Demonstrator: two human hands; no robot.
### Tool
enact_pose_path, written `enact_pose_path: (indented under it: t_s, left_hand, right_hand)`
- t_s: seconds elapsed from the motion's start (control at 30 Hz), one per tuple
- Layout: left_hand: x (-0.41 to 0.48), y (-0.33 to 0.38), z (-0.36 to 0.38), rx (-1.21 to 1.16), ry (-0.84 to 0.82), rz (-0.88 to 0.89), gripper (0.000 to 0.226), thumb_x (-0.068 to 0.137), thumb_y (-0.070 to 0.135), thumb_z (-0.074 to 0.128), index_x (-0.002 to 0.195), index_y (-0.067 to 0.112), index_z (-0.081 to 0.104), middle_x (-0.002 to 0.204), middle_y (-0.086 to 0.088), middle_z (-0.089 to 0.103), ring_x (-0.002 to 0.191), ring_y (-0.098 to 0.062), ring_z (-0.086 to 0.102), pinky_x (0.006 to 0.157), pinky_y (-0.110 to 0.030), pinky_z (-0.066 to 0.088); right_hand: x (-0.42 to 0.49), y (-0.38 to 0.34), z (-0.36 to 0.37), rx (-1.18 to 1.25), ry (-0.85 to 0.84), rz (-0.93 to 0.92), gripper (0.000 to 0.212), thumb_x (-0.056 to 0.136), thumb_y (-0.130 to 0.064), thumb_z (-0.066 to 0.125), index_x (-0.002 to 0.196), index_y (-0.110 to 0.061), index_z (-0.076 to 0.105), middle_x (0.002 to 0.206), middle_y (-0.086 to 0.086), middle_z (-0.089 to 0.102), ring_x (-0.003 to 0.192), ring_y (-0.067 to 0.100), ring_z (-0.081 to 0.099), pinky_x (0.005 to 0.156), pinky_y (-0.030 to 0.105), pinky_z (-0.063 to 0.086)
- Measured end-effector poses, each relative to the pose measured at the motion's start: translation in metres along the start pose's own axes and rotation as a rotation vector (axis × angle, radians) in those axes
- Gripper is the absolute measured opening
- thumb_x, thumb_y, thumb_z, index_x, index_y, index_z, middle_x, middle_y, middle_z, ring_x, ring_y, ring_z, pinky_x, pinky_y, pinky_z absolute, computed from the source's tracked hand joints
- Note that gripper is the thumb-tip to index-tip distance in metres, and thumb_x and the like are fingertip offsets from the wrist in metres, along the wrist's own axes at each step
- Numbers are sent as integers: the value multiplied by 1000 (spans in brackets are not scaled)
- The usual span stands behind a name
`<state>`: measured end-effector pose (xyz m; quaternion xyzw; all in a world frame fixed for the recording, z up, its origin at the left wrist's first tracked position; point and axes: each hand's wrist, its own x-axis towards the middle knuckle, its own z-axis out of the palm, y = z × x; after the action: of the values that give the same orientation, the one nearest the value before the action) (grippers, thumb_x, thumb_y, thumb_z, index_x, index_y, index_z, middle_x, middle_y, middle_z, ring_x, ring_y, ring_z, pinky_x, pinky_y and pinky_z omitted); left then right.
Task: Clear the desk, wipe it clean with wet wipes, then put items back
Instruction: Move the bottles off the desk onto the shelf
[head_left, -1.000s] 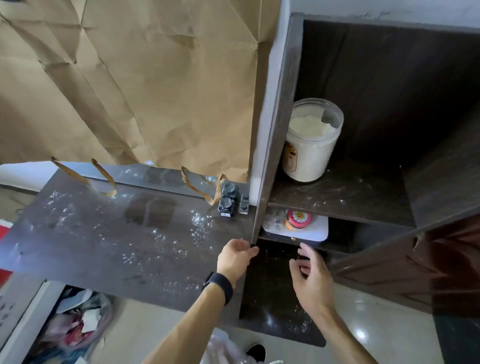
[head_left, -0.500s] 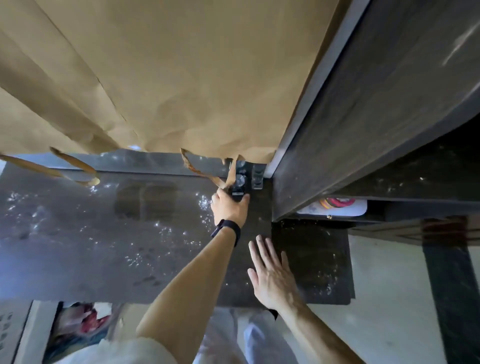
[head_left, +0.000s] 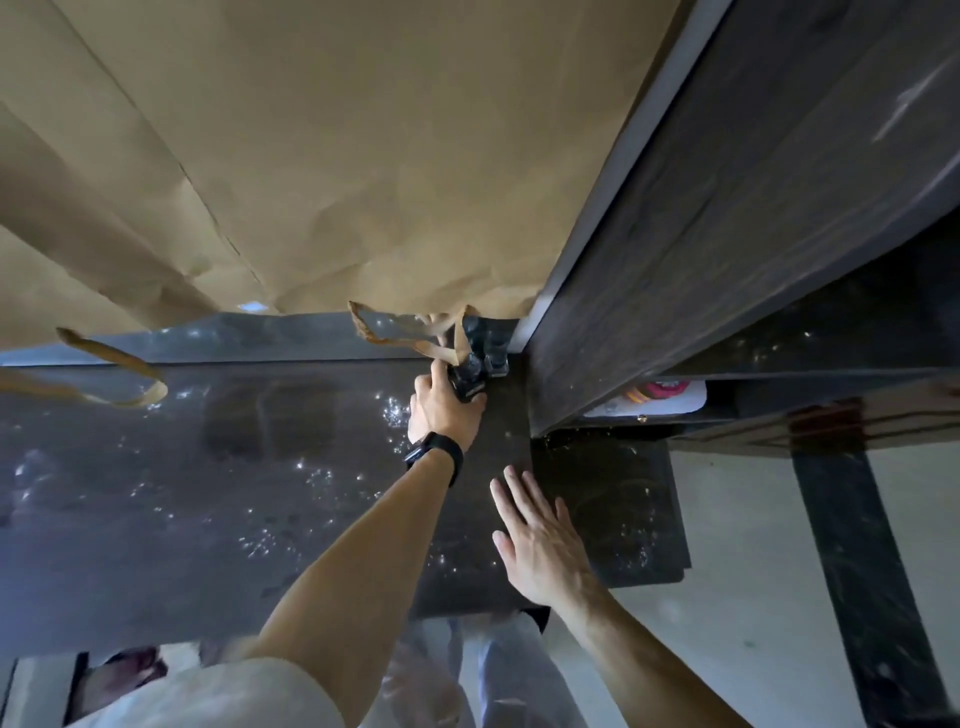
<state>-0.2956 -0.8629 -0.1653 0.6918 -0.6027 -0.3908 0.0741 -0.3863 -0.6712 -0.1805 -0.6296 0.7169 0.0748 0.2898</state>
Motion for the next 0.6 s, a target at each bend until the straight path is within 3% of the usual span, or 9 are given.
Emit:
enact_pose_path:
  t_s: [0.13,0.23,0.33,0.47,0.53,0.6]
  left_hand:
    - [4,10,0,25,-9,-20,55,84,45,70,129,23,45,124,-11,47,117,-36,51,84,-45,48]
    - [-1,10,4,85,0,-12,62,82,45,73,125,12,43,126,-12,50,118,-36,52,87,-49,49]
    - [-15,-1,-3,99,1,38,61,79,50,73,117,10,48,119,-10,60,115,-33,55,85,-46,51]
    - [-42,-42,-35,62,3,87,54,73,63,69,107,23,55,107,4,65,106,-22,59,81,-42,55]
    - [-56,-70,-54,72,14,68,53,72,63,70,106,25,56,107,6,64,105,-20,58,81,-38,54]
    - [-68,-99,-73,56,39,45,52,73,58,74,107,24,57,108,5,65,106,-20,58,82,-34,51]
  right_hand:
    - [1,-4,-3,17,-22,22,66,103,-42,34,158,-29,1,165,-9,-15,152,12,-15,121,53,13]
    - [2,-6,-7,31,-49,25,64,103,-43,33,158,-28,4,166,-8,-15,152,13,-13,121,53,12]
    - [8,-12,-19,138,-50,62,59,104,-39,35,158,-24,17,167,-5,0,153,13,0,122,47,13]
    - [30,-33,-48,479,251,182,43,103,-23,44,145,-14,44,148,5,48,137,19,45,111,27,33]
    - [55,-47,-61,552,389,200,42,101,-17,48,142,-9,46,140,10,53,128,23,53,105,28,41]
    - [87,-60,-75,572,433,262,53,99,-21,51,147,-7,36,145,14,46,127,28,53,104,36,43]
